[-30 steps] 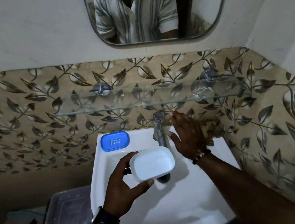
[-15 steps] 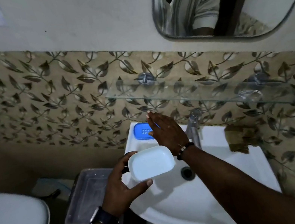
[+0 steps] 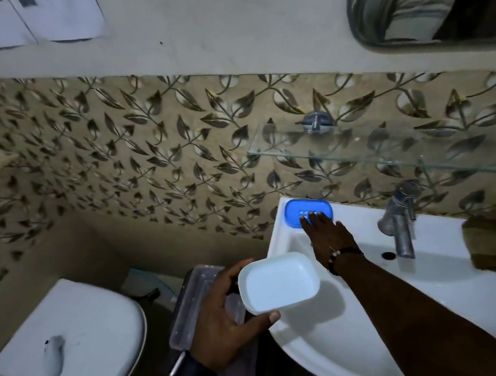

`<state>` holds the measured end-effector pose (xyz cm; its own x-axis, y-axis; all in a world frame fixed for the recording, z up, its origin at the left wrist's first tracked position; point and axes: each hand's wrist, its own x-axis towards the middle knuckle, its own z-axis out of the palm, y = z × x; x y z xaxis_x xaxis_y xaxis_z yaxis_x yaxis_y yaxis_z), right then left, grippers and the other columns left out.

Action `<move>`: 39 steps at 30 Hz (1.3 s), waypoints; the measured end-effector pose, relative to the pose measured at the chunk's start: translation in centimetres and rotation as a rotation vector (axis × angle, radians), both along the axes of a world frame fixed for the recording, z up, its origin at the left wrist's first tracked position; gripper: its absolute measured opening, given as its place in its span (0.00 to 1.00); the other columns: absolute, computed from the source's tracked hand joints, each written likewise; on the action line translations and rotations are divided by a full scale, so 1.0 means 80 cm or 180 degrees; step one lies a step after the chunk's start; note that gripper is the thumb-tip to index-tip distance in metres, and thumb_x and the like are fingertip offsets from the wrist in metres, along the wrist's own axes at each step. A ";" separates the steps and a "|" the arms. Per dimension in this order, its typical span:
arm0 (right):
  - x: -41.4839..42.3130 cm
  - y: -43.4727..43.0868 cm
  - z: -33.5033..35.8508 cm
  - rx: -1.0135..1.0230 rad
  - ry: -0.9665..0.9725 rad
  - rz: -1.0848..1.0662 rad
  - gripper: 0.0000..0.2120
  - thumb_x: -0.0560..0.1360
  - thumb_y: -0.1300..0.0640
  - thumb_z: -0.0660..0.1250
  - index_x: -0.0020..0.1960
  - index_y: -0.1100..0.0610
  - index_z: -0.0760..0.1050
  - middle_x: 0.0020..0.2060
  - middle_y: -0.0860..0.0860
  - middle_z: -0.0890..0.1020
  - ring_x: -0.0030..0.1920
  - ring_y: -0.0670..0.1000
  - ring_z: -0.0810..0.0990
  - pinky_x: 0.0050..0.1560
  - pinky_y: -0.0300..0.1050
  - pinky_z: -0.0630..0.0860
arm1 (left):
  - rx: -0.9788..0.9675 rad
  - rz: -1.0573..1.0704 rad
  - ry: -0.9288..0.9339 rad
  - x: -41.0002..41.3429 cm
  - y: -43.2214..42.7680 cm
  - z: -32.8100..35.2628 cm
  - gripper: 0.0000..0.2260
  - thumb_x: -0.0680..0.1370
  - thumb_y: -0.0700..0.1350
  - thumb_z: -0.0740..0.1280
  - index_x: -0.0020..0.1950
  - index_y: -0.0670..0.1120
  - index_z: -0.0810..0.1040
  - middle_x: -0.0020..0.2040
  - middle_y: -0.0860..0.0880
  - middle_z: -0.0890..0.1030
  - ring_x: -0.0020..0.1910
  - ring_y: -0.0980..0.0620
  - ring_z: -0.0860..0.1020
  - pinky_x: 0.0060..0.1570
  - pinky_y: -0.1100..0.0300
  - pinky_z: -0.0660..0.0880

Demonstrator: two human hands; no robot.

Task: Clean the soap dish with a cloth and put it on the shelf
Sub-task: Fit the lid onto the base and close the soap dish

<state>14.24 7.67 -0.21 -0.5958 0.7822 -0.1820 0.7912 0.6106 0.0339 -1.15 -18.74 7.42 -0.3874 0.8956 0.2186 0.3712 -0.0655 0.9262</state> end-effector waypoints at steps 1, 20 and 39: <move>-0.001 -0.002 -0.002 0.0053 0.0014 0.0010 0.27 0.86 0.58 0.47 0.82 0.53 0.43 0.83 0.53 0.48 0.82 0.54 0.48 0.78 0.55 0.55 | 0.0007 0.0004 0.0020 -0.002 -0.001 0.002 0.35 0.66 0.48 0.84 0.70 0.47 0.75 0.66 0.55 0.79 0.66 0.52 0.77 0.63 0.61 0.74; 0.012 -0.018 0.027 0.0635 0.0187 0.0044 0.16 0.80 0.61 0.57 0.66 0.53 0.73 0.56 0.52 0.82 0.60 0.59 0.78 0.48 0.50 0.74 | 0.0068 0.0061 -0.0207 0.002 0.010 0.024 0.32 0.66 0.46 0.82 0.68 0.50 0.76 0.65 0.59 0.80 0.64 0.59 0.78 0.58 0.69 0.75; 0.103 -0.095 0.152 0.1255 0.3620 -0.0200 0.20 0.76 0.68 0.62 0.62 0.55 0.82 0.50 0.56 0.78 0.50 0.59 0.77 0.49 0.51 0.75 | 0.0419 -0.0029 -0.0814 0.032 0.055 0.008 0.34 0.66 0.46 0.81 0.69 0.60 0.72 0.66 0.55 0.80 0.63 0.55 0.79 0.52 0.63 0.79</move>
<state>22.45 0.08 11.93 -0.2193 0.6993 0.6804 0.5175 0.6746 -0.5265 1.40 -14.38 8.03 -0.4369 0.8697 0.2295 0.1254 -0.1938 0.9730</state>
